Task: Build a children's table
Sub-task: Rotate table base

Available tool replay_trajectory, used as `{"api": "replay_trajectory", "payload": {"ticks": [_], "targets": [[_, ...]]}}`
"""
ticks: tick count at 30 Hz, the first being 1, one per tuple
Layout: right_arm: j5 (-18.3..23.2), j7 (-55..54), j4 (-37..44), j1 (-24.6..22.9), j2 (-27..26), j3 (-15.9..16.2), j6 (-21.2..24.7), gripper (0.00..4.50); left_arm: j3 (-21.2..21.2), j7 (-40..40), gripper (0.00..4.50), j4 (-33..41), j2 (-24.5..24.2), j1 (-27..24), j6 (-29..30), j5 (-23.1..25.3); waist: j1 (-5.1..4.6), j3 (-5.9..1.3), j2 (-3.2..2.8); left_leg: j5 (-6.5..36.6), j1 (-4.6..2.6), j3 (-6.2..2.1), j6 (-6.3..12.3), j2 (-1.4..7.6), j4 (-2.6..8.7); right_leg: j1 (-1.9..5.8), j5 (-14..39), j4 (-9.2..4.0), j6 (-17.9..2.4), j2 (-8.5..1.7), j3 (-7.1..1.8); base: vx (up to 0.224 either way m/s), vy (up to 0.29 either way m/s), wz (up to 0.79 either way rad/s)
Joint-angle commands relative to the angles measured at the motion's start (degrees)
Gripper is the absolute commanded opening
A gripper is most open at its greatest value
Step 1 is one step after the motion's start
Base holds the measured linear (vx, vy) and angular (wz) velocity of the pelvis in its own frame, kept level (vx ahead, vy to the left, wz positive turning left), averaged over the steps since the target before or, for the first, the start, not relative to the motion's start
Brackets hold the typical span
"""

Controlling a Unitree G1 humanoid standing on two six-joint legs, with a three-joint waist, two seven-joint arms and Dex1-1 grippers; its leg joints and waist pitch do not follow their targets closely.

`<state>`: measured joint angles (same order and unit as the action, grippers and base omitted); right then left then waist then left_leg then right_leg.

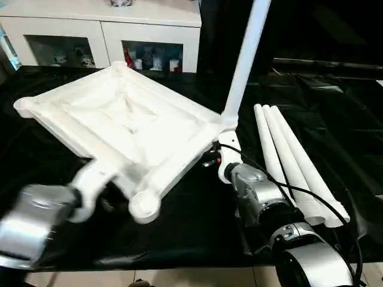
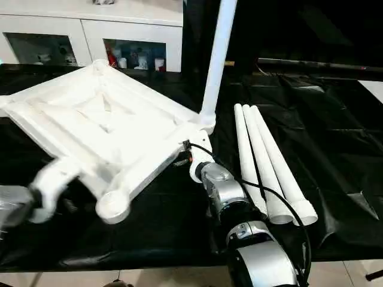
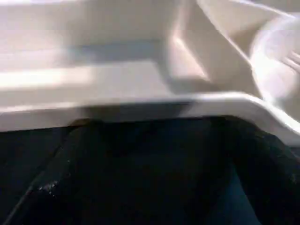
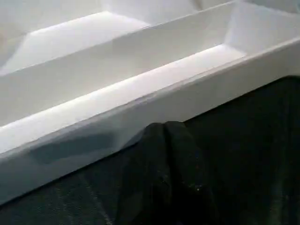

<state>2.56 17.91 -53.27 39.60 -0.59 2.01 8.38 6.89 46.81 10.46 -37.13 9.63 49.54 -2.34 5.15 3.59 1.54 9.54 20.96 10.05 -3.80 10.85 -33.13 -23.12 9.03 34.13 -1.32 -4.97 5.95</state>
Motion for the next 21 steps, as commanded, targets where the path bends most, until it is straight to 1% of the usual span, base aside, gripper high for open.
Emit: {"api": "replay_trajectory", "payload": {"ticks": [1,2,3,4,5,6,7,8,9,10,11,12,13,14,15,16,17,18,19,20,21], "targets": [[-0.51,0.42,0.39,0.93,0.45,0.63,-0.84,0.06,3.32,-0.75,4.45,-1.38,2.24,1.72,-2.29,-0.14,-0.45,-3.57,-2.21,24.12,-1.92,-0.97,-3.55,2.26,4.35,1.5,21.09,-4.62,-8.77,-3.47,-3.56,0.0,0.0,0.0],[-0.59,0.42,0.61,0.89,0.59,0.65,-0.87,0.06,3.52,-0.99,4.45,-1.69,2.53,1.97,-2.33,-0.14,-0.61,-3.47,-1.99,24.49,-1.75,-1.0,-3.5,2.21,4.39,1.62,21.68,-4.67,-8.64,-3.4,-3.53,0.0,0.0,0.0],[-0.79,0.1,2.25,0.45,1.18,0.61,-0.54,0.06,4.35,-1.75,4.45,-3.12,3.52,2.86,-3.33,0.13,-0.47,-3.52,-1.92,24.58,-1.62,-1.14,-3.3,2.15,4.4,1.84,23.12,-4.74,-8.14,-3.48,-3.5,0.0,0.0,0.0],[-0.85,-0.06,3.06,0.22,1.48,0.52,-0.31,0.06,4.69,-2.23,4.45,-3.81,3.97,3.29,-3.87,0.27,-0.63,-3.5,-2.12,24.68,-1.58,-1.14,-3.18,2.11,4.36,1.83,24.11,-4.93,-7.57,-3.45,-3.47,0.0,0.0,0.0],[-1.15,-0.32,5.82,-0.69,2.52,0.28,0.57,0.06,5.04,-4.37,4.45,-6.42,5.83,4.64,-5.38,1.26,-0.7,-3.51,-2.24,24.09,-1.39,-1.24,-3.13,2.09,4.36,2.03,24.59,-4.86,-7.16,-3.45,-3.44,0.0,0.0,0.0],[-1.22,-0.42,6.92,-1.07,2.88,0.2,1.03,0.06,5.03,-5.15,4.45,-7.28,6.42,5.1,-5.94,1.6,-0.68,-3.42,-2.13,23.99,-1.53,-1.03,-2.85,1.98,4.29,1.84,25.26,-5.31,-6.45,-3.23,-3.4,0.0,0.0,0.0],[-1.44,-1.01,11.7,-2.74,4.24,-0.15,3.41,0.06,4.63,-8.27,4.45,-10.6,8.63,6.87,-8.21,2.79,-0.49,-3.37,-2.09,23.82,-2.05,-0.84,-2.6,1.88,4.12,1.45,25.77,-5.68,-5.72,-2.99,-3.46,0.0,0.0,0.0],[-1.29,-1.18,16.31,-4.34,5.36,-0.56,6.04,0.06,4.26,-10.75,4.45,-13.51,10.5,8.44,-10.77,3.77,-0.21,-3.32,-1.9,23.25,-2.23,-0.7,-2.22,1.66,3.96,1.33,26.74,-5.94,-4.57,-2.78,-3.51,0.0,0.0,0.0],[-1.05,-0.86,19.25,-5.36,6.09,-0.76,8.07,0.06,3.98,-11.82,4.45,-14.86,11.56,9.27,-11.82,4.0,-0.14,-3.47,-2.51,23.46,-2.34,-0.87,-2.47,1.81,3.97,1.32,27.15,-5.74,-4.49,-3.04,-3.55,0.0,0.0,0.0],[-1.06,-0.66,20.49,-5.79,6.44,-0.74,8.82,0.06,3.9,-12.12,4.45,-15.38,11.94,9.58,-12.26,4.03,-0.52,-3.54,-2.06,22.77,-1.48,-1.14,-2.28,1.72,4.14,2.09,28.24,-5.74,-3.73,-3.13,-3.33,0.0,0.0,0.0],[-1.07,-0.33,22.54,-6.5,7.03,-0.69,10.06,0.06,3.77,-12.62,4.45,-16.25,12.58,10.1,-13.0,4.08,-0.58,-3.49,-1.98,22.03,-1.1,-1.21,-2.06,1.61,4.23,2.4,28.75,-5.87,-3.12,-2.99,-3.23,0.0,0.0,0.0],[-1.04,0.56,27.79,-8.24,8.69,-0.63,13.8,0.06,3.86,-13.77,4.45,-18.35,14.0,11.36,-15.75,4.25,-0.59,-3.48,-2.17,21.56,-1.06,-1.21,-1.85,1.62,4.18,2.2,29.34,-6.23,-2.28,-3.0,-3.21,0.0,0.0,0.0],[-1.25,0.73,32.67,-9.49,10.51,-0.97,18.67,0.06,4.08,-14.67,4.45,-20.4,15.7,12.73,-19.18,4.06,-0.62,-3.56,-2.27,21.26,-1.2,-1.22,-1.65,1.56,4.08,2.2,29.29,-6.45,-1.99,-2.86,-3.2,0.0,0.0,0.0],[-1.25,0.73,32.67,-9.49,10.51,-0.97,18.67,0.06,4.08,-14.67,4.45,-20.4,15.7,12.73,-19.18,4.06,-0.51,-3.64,-2.12,20.67,-1.29,-1.14,-1.44,1.44,3.91,2.1,29.11,-6.47,-1.85,-2.77,-3.18,0.0,0.0,0.0],[-1.17,0.61,36.61,-10.41,12.08,-1.6,23.24,0.06,4.51,-15.31,4.45,-22.01,17.25,13.87,-22.15,3.83,-0.55,-3.67,-2.61,20.15,-1.1,-1.21,-1.4,1.51,3.96,2.22,28.17,-6.36,-2.36,-2.89,-3.22,0.0,0.0,0.0],[-1.32,0.42,37.19,-10.54,12.38,-1.72,23.97,0.06,4.67,-15.41,4.45,-22.25,17.47,14.07,-22.38,3.85,-0.61,-3.71,-2.35,19.54,-0.8,-1.27,-1.24,1.49,3.99,2.52,27.59,-6.25,-2.32,-2.79,-3.13,0.0,0.0,0.0],[-1.67,0.02,38.9,-10.88,13.42,-2.16,26.44,0.06,5.38,-15.4,4.45,-22.76,17.94,14.63,-22.55,4.05,-0.46,-3.94,-2.64,18.53,-0.8,-1.28,-1.21,1.6,3.94,2.5,25.95,-5.9,-2.82,-2.87,-3.21,0.0,0.0,0.0],[-1.7,-0.21,40.21,-11.22,13.97,-2.27,28.05,0.06,5.67,-15.38,4.45,-23.34,18.22,14.96,-22.84,4.27,-0.45,-4.02,-2.41,18.01,-0.81,-1.18,-1.03,1.69,3.83,2.41,24.67,-5.75,-3.5,-3.01,-3.29,0.0,0.0,0.0],[-1.42,-1.18,41.75,-11.4,14.19,-3.22,30.55,0.2,5.78,-15.47,4.49,-23.73,18.43,15.23,-23.87,4.49,-0.51,-4.0,-2.63,17.33,-0.59,-1.2,-0.87,1.58,3.82,2.64,24.06,-5.53,-3.93,-2.96,-3.22,0.0,0.0,0.0],[-0.81,-2.32,42.99,-11.42,14.15,-4.56,33.09,0.2,5.71,-15.41,4.49,-23.87,18.6,15.42,-24.69,4.5,-0.67,-3.98,-2.51,16.58,-0.42,-1.14,-0.7,1.51,3.79,2.76,23.49,-5.59,-3.96,-2.86,-3.29,0.0,0.0,0.0],[-0.52,-4.04,45.08,-11.36,14.29,-6.43,37.52,0.3,5.88,-14.33,4.5,-23.28,18.38,15.49,-25.51,4.13,-0.58,-4.24,-2.43,14.93,-0.43,-1.12,-0.56,1.54,3.66,2.84,21.68,-5.27,-4.4,-2.85,-3.37,0.0,0.0,0.0]]}}
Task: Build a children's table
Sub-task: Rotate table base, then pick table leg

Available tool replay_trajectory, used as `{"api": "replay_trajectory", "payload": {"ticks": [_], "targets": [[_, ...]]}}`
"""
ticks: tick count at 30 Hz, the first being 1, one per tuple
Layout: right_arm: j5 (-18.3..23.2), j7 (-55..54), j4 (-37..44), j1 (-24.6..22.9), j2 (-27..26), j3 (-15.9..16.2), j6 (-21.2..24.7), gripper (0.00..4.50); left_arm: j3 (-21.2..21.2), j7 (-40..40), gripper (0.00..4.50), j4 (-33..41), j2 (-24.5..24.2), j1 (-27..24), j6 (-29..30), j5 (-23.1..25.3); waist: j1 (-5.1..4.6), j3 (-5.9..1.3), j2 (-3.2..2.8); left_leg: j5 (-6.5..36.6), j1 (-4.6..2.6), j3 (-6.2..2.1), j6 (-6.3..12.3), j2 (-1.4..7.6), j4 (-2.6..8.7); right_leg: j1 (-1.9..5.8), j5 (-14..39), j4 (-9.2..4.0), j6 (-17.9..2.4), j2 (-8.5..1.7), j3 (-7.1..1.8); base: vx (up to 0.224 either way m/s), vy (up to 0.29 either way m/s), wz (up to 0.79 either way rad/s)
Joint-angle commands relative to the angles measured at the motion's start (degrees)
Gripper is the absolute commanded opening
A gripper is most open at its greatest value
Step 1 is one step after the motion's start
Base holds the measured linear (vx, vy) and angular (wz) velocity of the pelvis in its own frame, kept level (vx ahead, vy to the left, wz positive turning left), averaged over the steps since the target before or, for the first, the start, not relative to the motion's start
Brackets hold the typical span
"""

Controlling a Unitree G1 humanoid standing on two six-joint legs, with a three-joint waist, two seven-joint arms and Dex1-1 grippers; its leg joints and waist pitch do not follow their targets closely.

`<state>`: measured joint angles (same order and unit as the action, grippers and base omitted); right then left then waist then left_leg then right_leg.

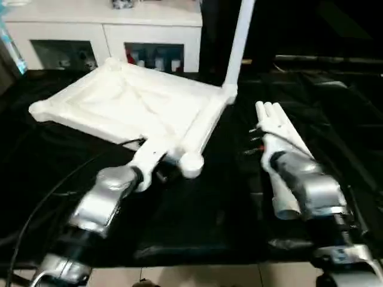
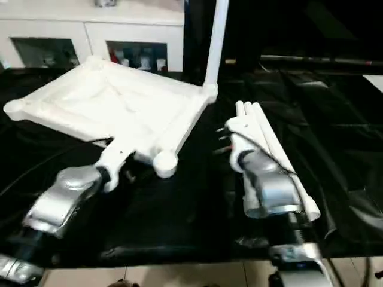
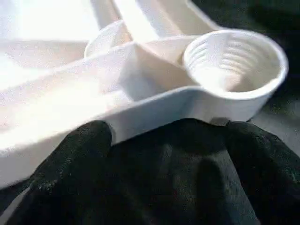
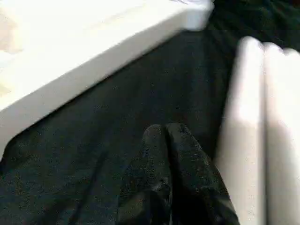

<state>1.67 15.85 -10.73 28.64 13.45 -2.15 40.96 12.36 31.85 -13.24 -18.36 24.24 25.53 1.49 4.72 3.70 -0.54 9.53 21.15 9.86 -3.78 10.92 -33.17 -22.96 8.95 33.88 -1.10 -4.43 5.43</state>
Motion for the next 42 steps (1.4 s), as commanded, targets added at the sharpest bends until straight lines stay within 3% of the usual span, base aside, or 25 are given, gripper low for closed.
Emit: {"api": "replay_trajectory", "payload": {"ticks": [1,2,6,7,9,11,12,13,14,15,18,24,28,34,42], "targets": [[0.44,-2.33,2.87,-0.34,0.28,-2.69,5.8,0.41,0.51,1.03,4.5,0.72,-0.52,0.84,-1.53,0.18,-0.13,-4.46,-0.25,14.07,-0.66,-0.82,-0.49,1.5,3.62,2.66,20.61,-4.89,-4.98,-3.37,-2.94,0.0,0.0,0.0],[0.88,-2.7,4.33,-0.33,0.4,-3.5,8.29,0.48,0.72,2.32,4.5,1.58,-1.05,0.73,-1.22,-0.13,-0.07,-4.49,-0.46,12.92,-0.59,-0.81,-0.48,1.58,3.59,2.71,18.93,-4.57,-5.78,-3.42,-2.99,0.0,0.0,0.0],[2.5,-3.09,9.69,0.47,0.27,-5.79,18.86,0.81,2.67,12.24,4.5,10.4,-7.12,-1.85,2.93,-3.02,0.01,-4.67,-0.33,9.58,-0.6,-0.8,-0.46,1.88,3.58,2.88,12.5,-3.25,-8.51,-3.52,-3.2,0.0,0.0,0.0],[2.49,-3.11,10.05,0.56,0.27,-5.86,19.74,0.87,2.94,13.41,4.5,11.51,-7.94,-2.19,3.32,-3.43,-0.14,-4.51,-0.16,9.73,-0.57,-0.68,-0.44,1.87,3.62,2.83,12.47,-3.31,-8.79,-3.45,-3.26,0.0,0.0,0.0],[2.38,-3.09,10.97,0.86,0.51,-5.75,23.02,1.03,3.42,16.57,4.5,14.81,-10.22,-3.08,4.49,-4.93,-0.24,-4.42,-0.39,10.11,-0.94,-0.51,-0.81,1.88,3.54,2.58,12.46,-3.13,-9.44,-3.37,-3.38,0.0,0.0,0.0],[2.15,-3.65,11.58,1.29,0.65,-5.7,26.7,1.23,3.41,18.98,4.5,17.78,-11.95,-3.64,5.75,-6.45,-0.25,-4.34,-0.06,10.09,-0.83,-0.41,-1.02,1.79,3.6,2.77,13.08,-3.21,-9.25,-3.47,-3.42,0.0,0.0,0.0],[2.15,-3.92,11.74,1.58,0.87,-5.46,28.71,1.31,3.33,19.98,4.5,19.08,-12.58,-3.69,6.5,-7.11,-0.16,-4.28,-0.27,10.45,-1.01,-0.36,-1.22,1.8,3.62,2.62,14.07,-3.31,-9.07,-3.46,-3.47,0.0,0.0,0.0],[2.05,-4.4,11.84,1.73,0.83,-5.51,29.46,1.31,3.23,20.69,4.5,20.23,-12.98,-3.69,7.2,-7.77,-0.13,-4.2,0.02,10.62,-1.04,-0.34,-1.37,1.81,3.62,2.61,14.65,-3.35,-8.85,-3.43,-3.48,0.0,0.0,0.0],[1.95,-4.68,11.86,1.88,0.93,-5.41,30.04,1.47,3.12,21.13,4.5,21.01,-13.13,-3.62,7.82,-8.36,0.13,-4.16,-0.22,11.16,-1.23,-0.31,-1.73,1.84,3.64,2.44,16.01,-3.47,-8.49,-3.53,-3.54,0.0,0.0,0.0],[2.02,-4.88,12.12,2.19,1.0,-5.35,31.35,1.57,2.94,21.74,4.5,22.65,-13.38,-3.56,9.26,-9.47,0.22,-4.06,0.07,11.45,-1.22,-0.34,-2.14,1.82,3.72,2.5,17.14,-3.45,-8.08,-3.58,-3.54,0.0,0.0,0.0],[1.99,-5.35,12.39,2.8,0.89,-5.62,33.12,1.79,3.09,22.65,4.5,24.52,-13.95,-3.56,11.02,-10.58,0.19,-3.92,0.16,12.56,-1.2,-0.38,-2.79,1.72,3.8,2.47,19.79,-3.71,-6.81,-3.6,-3.55,0.0,0.0,0.0],[2.04,-5.9,13.93,4.16,1.33,-5.81,37.46,2.29,2.76,22.91,4.5,25.97,-13.97,-3.33,12.62,-11.42,0.17,-3.9,0.53,12.37,-1.16,-0.42,-2.96,1.48,3.73,2.34,23.46,-4.15,-3.56,-3.44,-3.52,0.0,0.0,0.0],[2.75,-6.33,13.67,4.43,0.83,-7.49,39.55,2.69,2.89,23.09,4.5,26.53,-13.88,-3.05,14.59,-12.7,0.21,-4.08,0.53,11.46,-1.15,-0.38,-3.05,1.49,3.65,2.34,21.97,-3.93,-3.74,-3.43,-3.56,0.0,0.0,0.0],[2.8,-6.51,11.9,3.96,0.67,-7.24,40.48,3.18,2.96,24.07,4.5,28.62,-13.38,-3.02,17.78,-15.11,0.3,-4.2,0.76,10.06,-1.03,-0.32,-2.97,1.52,3.57,2.49,19.43,-3.58,-4.86,-3.48,-3.56,0.0,0.0,0.0],[3.92,-5.79,8.47,4.17,-0.53,-8.27,42.67,3.18,3.2,23.27,4.5,28.62,-13.88,-2.78,17.83,-15.12,0.31,-4.21,1.03,10.27,-1.01,-0.32,-3.08,1.47,3.57,2.56,19.95,-3.65,-4.21,-3.42,-3.51,0.0,0.0,0.0]]}}
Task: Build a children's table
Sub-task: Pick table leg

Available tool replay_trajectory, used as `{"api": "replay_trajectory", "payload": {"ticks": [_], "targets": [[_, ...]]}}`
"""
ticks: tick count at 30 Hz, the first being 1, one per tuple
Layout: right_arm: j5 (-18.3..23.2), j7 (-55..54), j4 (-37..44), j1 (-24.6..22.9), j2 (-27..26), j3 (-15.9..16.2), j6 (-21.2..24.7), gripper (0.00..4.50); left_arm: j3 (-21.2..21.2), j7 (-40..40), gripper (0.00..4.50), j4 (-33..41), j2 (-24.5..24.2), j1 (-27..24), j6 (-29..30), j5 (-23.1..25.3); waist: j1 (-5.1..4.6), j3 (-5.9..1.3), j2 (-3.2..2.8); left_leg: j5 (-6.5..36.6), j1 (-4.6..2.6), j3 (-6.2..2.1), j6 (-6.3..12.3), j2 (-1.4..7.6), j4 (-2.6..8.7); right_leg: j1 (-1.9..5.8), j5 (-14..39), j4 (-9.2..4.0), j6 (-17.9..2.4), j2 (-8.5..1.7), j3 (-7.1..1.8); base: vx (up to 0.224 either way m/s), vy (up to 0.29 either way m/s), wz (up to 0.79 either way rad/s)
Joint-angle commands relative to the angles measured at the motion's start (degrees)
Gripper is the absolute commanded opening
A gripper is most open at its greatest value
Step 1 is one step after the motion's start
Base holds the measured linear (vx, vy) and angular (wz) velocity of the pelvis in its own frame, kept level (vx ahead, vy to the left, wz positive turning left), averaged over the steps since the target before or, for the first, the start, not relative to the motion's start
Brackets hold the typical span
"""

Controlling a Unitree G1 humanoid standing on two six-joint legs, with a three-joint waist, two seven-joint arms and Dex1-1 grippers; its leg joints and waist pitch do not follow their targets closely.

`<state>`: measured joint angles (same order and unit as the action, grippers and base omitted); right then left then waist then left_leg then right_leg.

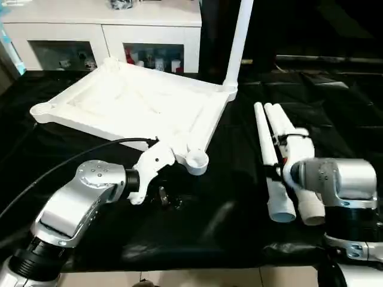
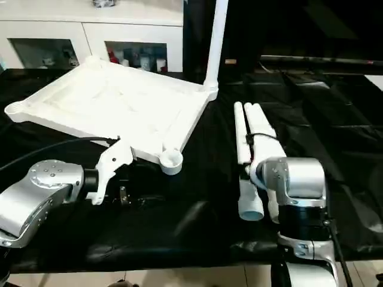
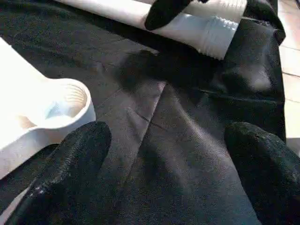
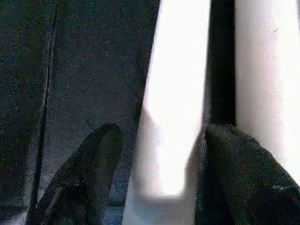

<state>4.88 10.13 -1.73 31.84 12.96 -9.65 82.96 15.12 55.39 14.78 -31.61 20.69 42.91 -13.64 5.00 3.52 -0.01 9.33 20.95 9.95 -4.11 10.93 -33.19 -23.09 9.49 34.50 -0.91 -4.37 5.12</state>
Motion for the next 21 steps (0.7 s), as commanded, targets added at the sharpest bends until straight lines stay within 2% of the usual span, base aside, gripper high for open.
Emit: {"api": "replay_trajectory", "payload": {"ticks": [1,7,9,11,12,14,15,16,17,21], "targets": [[1.0,0.16,-1.21,0.76,-0.23,-0.77,0.95,3.18,0.47,-0.36,4.5,0.74,-0.71,0.82,0.65,-0.1,0.02,-4.07,0.62,10.34,-0.78,-0.42,-2.75,1.45,3.56,2.77,19.43,-4.26,-4.33,-3.53,-3.19,0.0,0.0,0.0],[1.62,0.73,-2.98,0.31,-0.74,-0.95,0.89,3.18,0.49,-0.68,4.5,0.92,-0.54,1.09,0.81,-0.28,0.08,-4.08,0.63,10.46,-0.88,-0.42,-2.96,1.49,3.57,2.68,19.64,-4.26,-4.13,-3.51,-3.19,0.0,0.0,0.0],[1.94,0.92,-3.42,0.49,-0.83,-1.15,0.86,3.18,0.54,-0.81,4.5,0.86,-0.52,1.17,0.74,-0.3,0.05,-4.09,0.83,10.25,-0.78,-0.4,-2.96,1.47,3.57,2.73,19.29,-4.24,-4.08,-3.49,-3.18,0.0,0.0,0.0],[2.24,1.09,-3.99,0.64,-1.02,-1.44,0.86,3.02,0.52,-0.9,4.5,0.87,-0.59,1.18,0.71,-0.33,0.06,-4.1,0.75,10.23,-0.84,-0.42,-2.97,1.51,3.56,2.67,19.1,-4.19,-4.18,-3.49,-3.19,0.0,0.0,0.0],[2.35,1.17,-4.34,0.71,-1.1,-1.58,0.82,3.02,0.52,-0.95,4.5,0.88,-0.61,1.19,0.73,-0.35,0.05,-4.1,0.94,10.42,-0.81,-0.4,-2.99,1.49,3.57,2.7,19.36,-4.24,-4.09,-3.5,-3.18,0.0,0.0,0.0],[2.32,1.12,-5.39,0.58,-1.16,-1.42,0.17,2.89,0.45,-1.05,4.5,0.93,-0.65,1.21,0.77,-0.42,0.1,-4.14,0.87,10.22,-0.84,-0.42,-3.08,1.51,3.56,2.69,19.25,-4.18,-4.17,-3.55,-3.18,0.0,0.0,0.0],[2.36,1.14,-5.74,0.55,-1.22,-1.43,0.02,2.68,0.44,-1.08,4.5,0.93,-0.65,1.24,0.77,-0.41,0.08,-4.12,0.88,10.3,-0.84,-0.41,-3.11,1.5,3.56,2.66,19.29,-4.19,-4.17,-3.52,-3.17,0.0,0.0,0.0],[2.46,1.14,-6.31,0.51,-1.28,-1.41,-0.24,2.62,0.45,-1.16,4.5,0.94,-0.66,1.28,0.78,-0.43,0.06,-4.12,1.19,10.33,-0.76,-0.38,-3.05,1.48,3.53,2.71,19.52,-4.22,-4.19,-3.57,-3.17,0.0,0.0,0.0],[2.52,1.12,-6.6,0.49,-1.29,-1.38,-0.39,2.62,0.46,-1.2,4.5,0.94,-0.66,1.31,0.8,-0.45,0.13,-4.13,1.09,10.34,-0.79,-0.41,-3.09,1.51,3.53,2.71,19.59,-4.15,-4.18,-3.61,-3.18,0.0,0.0,0.0],[2.26,0.64,-8.29,0.61,-0.98,-0.89,-1.98,2.18,0.45,-1.24,4.5,1.26,-0.61,1.45,1.18,-0.84,0.05,-3.97,1.21,12.14,-0.98,-0.45,-3.37,1.5,3.54,2.46,22.29,-4.49,-3.47,-3.6,-3.09,0.0,0.0,0.0]]}}
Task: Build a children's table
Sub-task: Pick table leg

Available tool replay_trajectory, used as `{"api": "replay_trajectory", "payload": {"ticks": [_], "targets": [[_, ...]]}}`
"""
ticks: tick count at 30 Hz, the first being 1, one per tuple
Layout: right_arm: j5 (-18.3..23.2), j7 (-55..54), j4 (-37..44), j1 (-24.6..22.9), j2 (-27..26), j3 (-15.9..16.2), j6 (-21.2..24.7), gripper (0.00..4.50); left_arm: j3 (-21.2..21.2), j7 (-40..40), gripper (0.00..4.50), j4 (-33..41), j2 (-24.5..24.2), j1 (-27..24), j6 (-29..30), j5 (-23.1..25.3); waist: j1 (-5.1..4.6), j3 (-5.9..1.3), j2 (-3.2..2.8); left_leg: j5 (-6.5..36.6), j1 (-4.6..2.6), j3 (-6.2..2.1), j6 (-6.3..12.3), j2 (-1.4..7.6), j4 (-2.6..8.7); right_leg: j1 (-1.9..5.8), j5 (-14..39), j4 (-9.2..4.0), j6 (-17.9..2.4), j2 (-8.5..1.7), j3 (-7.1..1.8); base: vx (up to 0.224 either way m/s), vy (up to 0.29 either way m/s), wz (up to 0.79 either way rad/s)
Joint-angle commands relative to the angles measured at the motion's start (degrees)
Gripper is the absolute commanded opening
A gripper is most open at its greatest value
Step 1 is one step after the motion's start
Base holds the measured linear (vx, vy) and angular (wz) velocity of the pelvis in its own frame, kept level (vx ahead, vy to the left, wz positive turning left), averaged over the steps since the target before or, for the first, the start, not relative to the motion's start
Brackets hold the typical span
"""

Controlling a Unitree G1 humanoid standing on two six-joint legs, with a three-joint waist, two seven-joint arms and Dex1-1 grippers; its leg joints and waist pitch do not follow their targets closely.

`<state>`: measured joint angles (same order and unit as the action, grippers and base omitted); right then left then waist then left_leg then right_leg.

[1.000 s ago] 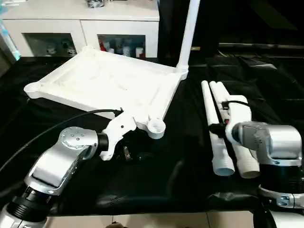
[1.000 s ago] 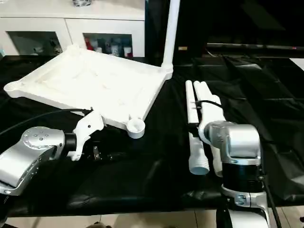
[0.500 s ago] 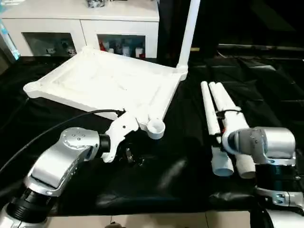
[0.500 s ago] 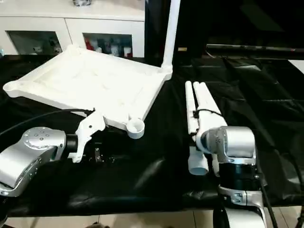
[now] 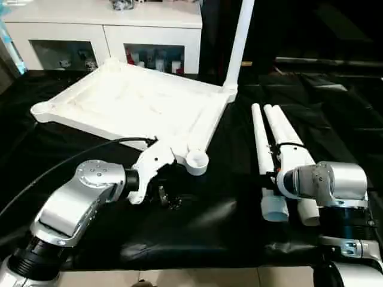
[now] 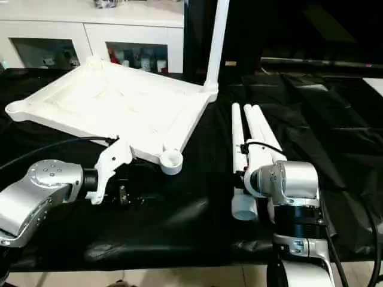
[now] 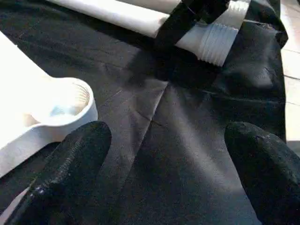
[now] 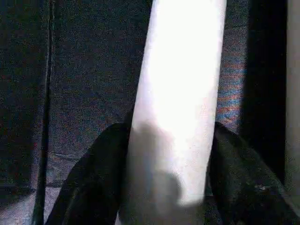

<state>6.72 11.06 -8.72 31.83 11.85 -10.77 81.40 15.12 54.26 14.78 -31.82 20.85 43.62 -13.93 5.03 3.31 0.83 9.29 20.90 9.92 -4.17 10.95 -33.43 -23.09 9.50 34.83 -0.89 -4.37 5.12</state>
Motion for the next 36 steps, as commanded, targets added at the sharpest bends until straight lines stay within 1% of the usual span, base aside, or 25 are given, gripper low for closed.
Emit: {"api": "replay_trajectory", "payload": {"ticks": [1,8,9,10,12,15,17,18,19,20,21,22,23,24,25,26,27,28,29,30,31,32,34,35,36], "targets": [[0.41,-0.29,-1.44,0.64,0.11,0.19,-0.53,2.18,0.43,-0.1,4.5,1.26,-0.39,1.3,0.48,-0.58,-0.02,-3.7,0.35,12.8,-0.93,-0.45,-3.37,1.46,3.76,2.4,23.25,-4.92,-3.3,-3.66,-3.08,0.0,0.0,0.0],[0.15,-1.74,-3.4,1.08,-1.04,-2.48,-2.82,1.91,-0.25,-0.8,4.5,-0.2,0.27,2.09,-0.32,-0.43,-0.21,-3.56,0.45,15.68,-1.18,-0.63,-3.61,1.32,3.68,2.06,27.72,-5.52,-1.82,-3.57,-2.81,0.0,0.0,0.0],[0.23,-2.08,-3.51,1.1,-1.37,-3.25,-3.17,1.91,-0.44,-1.23,4.5,-0.75,0.56,2.28,-0.55,-0.26,-0.26,-3.53,0.68,15.84,-1.15,-0.57,-3.56,1.29,3.67,2.02,28.16,-5.63,-1.55,-3.55,-2.82,0.0,0.0,0.0],[0.23,-2.08,-3.51,1.1,-1.37,-3.25,-3.17,1.91,-0.44,-1.23,4.5,-0.75,0.56,2.28,-0.55,-0.26,-0.13,-3.62,0.55,15.93,-1.32,-0.6,-3.59,1.23,3.58,1.95,28.67,-5.68,-1.38,-3.61,-2.74,0.0,0.0,0.0],[0.42,-3.11,-3.81,0.9,-2.25,-4.98,-4.77,1.91,-1.21,-3.14,4.5,-2.79,1.62,3.11,-0.93,0.46,-0.28,-3.56,0.41,15.95,-1.09,-0.63,-3.66,1.19,3.67,1.97,28.41,-5.74,-1.21,-3.49,-2.73,0.0,0.0,0.0],[0.6,-4.65,-3.61,0.57,-3.68,-7.02,-6.58,1.91,-2.88,-5.05,4.5,-4.46,3.42,4.12,-1.04,0.07,-0.26,-3.74,0.31,16.45,-1.25,-0.77,-3.92,1.24,3.65,1.98,27.9,-5.72,-1.24,-3.54,-2.58,0.0,0.0,0.0],[0.6,-4.65,-3.61,0.57,-3.68,-7.02,-6.58,1.91,-2.88,-5.05,4.5,-4.46,3.42,4.12,-1.04,0.07,-0.23,-3.79,0.37,16.37,-1.24,-0.79,-3.79,1.24,3.7,2.02,27.44,-5.59,-1.37,-3.5,-2.61,0.0,0.0,0.0],[0.65,-4.82,-3.09,0.16,-3.86,-6.9,-7.74,1.91,-3.9,-6.31,4.5,-5.26,4.41,4.67,-0.7,-0.19,-0.2,-3.8,0.16,16.37,-1.25,-0.82,-3.78,1.28,3.73,2.02,26.82,-5.5,-1.56,-3.49,-2.65,0.0,0.0,0.0],[0.65,-4.82,-3.09,0.16,-3.86,-6.9,-7.74,1.9,-3.9,-6.31,4.5,-5.26,4.41,4.67,-0.7,-0.19,-0.21,-3.84,0.3,16.15,-1.2,-0.72,-3.76,1.25,3.65,2.05,26.25,-5.54,-1.69,-3.53,-2.67,0.0,0.0,0.0],[0.93,-4.72,-1.5,-0.73,-4.33,-6.75,-9.67,1.9,-5.87,-8.7,4.5,-7.21,6.19,5.76,0.01,-0.63,-0.31,-3.77,-0.04,16.12,-1.07,-0.64,-3.78,1.23,3.68,2.06,25.36,-5.57,-1.91,-3.37,-2.72,0.0,0.0,0.0],[1.53,-4.53,1.91,-2.61,-5.4,-6.72,-14.75,1.89,-9.95,-12.91,4.5,-10.71,10.17,8.02,1.46,-2.4,-0.25,-3.85,-0.58,16.5,-1.23,-0.53,-3.87,1.09,3.45,1.97,25.1,-5.7,-1.95,-3.36,-2.7,0.0,0.0,0.0],[1.53,-4.53,1.91,-2.61,-5.4,-6.72,-14.75,1.89,-9.95,-12.91,4.5,-10.71,10.17,8.02,1.46,-2.4,-0.16,-3.84,-0.35,16.78,-1.38,-0.36,-3.6,1.0,3.25,1.71,25.53,-6.12,-1.88,-3.35,-2.67,0.0,0.0,0.0],[1.79,-4.31,2.87,-3.13,-5.68,-6.74,-16.69,1.89,-11.33,-14.09,4.5,-11.76,11.63,8.81,1.9,-3.28,-0.05,-4.01,-0.15,16.78,-1.57,-0.59,-3.6,1.05,3.23,1.85,25.63,-5.9,-2.04,-3.48,-2.53,0.0,0.0,0.0],[1.79,-4.31,2.87,-3.13,-5.68,-6.74,-16.69,1.89,-11.33,-14.09,4.5,-11.76,11.63,8.81,1.9,-3.28,-0.12,-4.02,-0.03,16.24,-1.13,-0.68,-3.25,1.05,3.45,2.28,25.29,-5.75,-2.23,-3.47,-2.49,0.0,0.0,0.0],[1.86,-4.22,3.22,-3.34,-5.86,-6.83,-17.81,1.89,-11.96,-14.65,4.5,-12.26,12.38,9.23,2.05,-3.85,-0.11,-4.13,-0.04,15.35,-0.98,-0.76,-2.92,1.27,3.56,2.3,23.62,-5.46,-2.46,-3.38,-2.55,0.0,0.0,0.0],[2.33,-2.74,5.27,-4.22,-6.38,-6.63,-24.4,1.89,-14.39,-16.6,4.5,-13.78,14.97,11.18,2.3,-5.86,-0.18,-4.13,0.6,14.65,-0.67,-0.75,-2.75,1.33,3.62,2.57,22.51,-5.23,-2.77,-3.48,-2.57,0.0,0.0,0.0],[1.08,-1.98,7.77,-5.52,-6.0,-5.05,-33.27,1.89,-17.33,-19.11,4.5,-15.36,17.88,13.81,2.78,-8.25,0.21,-4.16,0.13,14.57,-0.52,-0.44,-2.66,1.29,3.38,2.51,22.26,-5.35,-3.03,-3.84,-2.65,0.0,0.0,0.0],[0.12,-1.48,9.53,-6.45,-5.68,-3.87,-39.54,1.89,-19.4,-20.88,4.5,-16.45,19.92,15.67,3.12,-9.93,0.6,-4.45,0.21,14.02,-1.14,-0.27,-2.54,1.42,3.0,2.03,20.45,-5.43,-3.64,-3.9,-2.76,0.0,0.0,0.0],[0.12,-1.48,9.53,-6.45,-5.68,-3.87,-39.54,1.89,-19.4,-20.88,4.5,-16.45,19.92,15.67,3.12,-9.93,0.63,-4.48,0.45,12.88,-0.87,-0.35,-2.15,1.31,3.05,2.31,18.88,-5.18,-4.16,-3.74,-2.73,0.0,0.0,0.0],[0.19,2.41,12.4,-8.06,-5.22,-1.7,-47.44,1.89,-24.09,-24.01,4.5,-18.73,24.28,19.7,4.33,-15.39,0.65,-4.47,0.57,10.38,0.05,-0.63,-1.44,1.4,3.32,3.06,15.26,-4.24,-5.19,-3.64,-2.68,0.0,0.0,0.0],[0.19,2.41,12.4,-8.06,-5.22,-1.7,-47.44,1.89,-24.09,-24.01,4.5,-18.73,24.28,19.7,4.33,-15.39,0.89,-4.39,0.53,10.73,-0.23,-0.44,-0.95,1.41,3.05,2.91,15.15,-4.47,-5.62,-3.8,-2.66,0.0,0.0,0.0],[1.32,4.76,13.39,-8.49,-5.58,-1.47,-48.87,1.89,-24.96,-24.26,4.5,-19.38,25.43,20.8,4.7,-17.1,0.85,-4.23,0.47,10.7,-0.1,-0.5,-0.42,1.34,3.16,2.95,15.2,-4.47,-5.8,-3.65,-2.61,0.0,0.0,0.0],[1.16,7.29,14.65,-9.4,-5.02,0.55,-53.15,1.89,-25.83,-23.43,4.5,-20.24,27.06,22.04,5.68,-19.03,0.67,-4.13,0.77,10.88,0.08,-0.32,0.71,1.16,3.03,3.12,16.48,-4.69,-5.7,-3.65,-2.59,0.0,0.0,0.0],[1.1,8.39,15.06,-9.89,-4.85,1.52,-54.84,1.89,-26.33,-23.09,4.5,-20.48,27.78,22.43,6.11,-19.5,0.62,-4.15,0.5,10.22,0.2,-0.39,1.05,1.2,3.04,3.23,15.84,-4.58,-5.95,-3.53,-2.63,0.0,0.0,0.0],[1.05,9.79,15.96,-10.47,-4.75,3.12,-56.21,1.89,-27.14,-23.14,4.5,-21.14,28.48,22.82,6.72,-20.17,0.53,-4.14,0.53,10.11,0.21,-0.35,1.26,1.2,3.02,3.19,15.58,-4.68,-5.97,-3.46,-2.65,0.0,0.0,0.0]]}}
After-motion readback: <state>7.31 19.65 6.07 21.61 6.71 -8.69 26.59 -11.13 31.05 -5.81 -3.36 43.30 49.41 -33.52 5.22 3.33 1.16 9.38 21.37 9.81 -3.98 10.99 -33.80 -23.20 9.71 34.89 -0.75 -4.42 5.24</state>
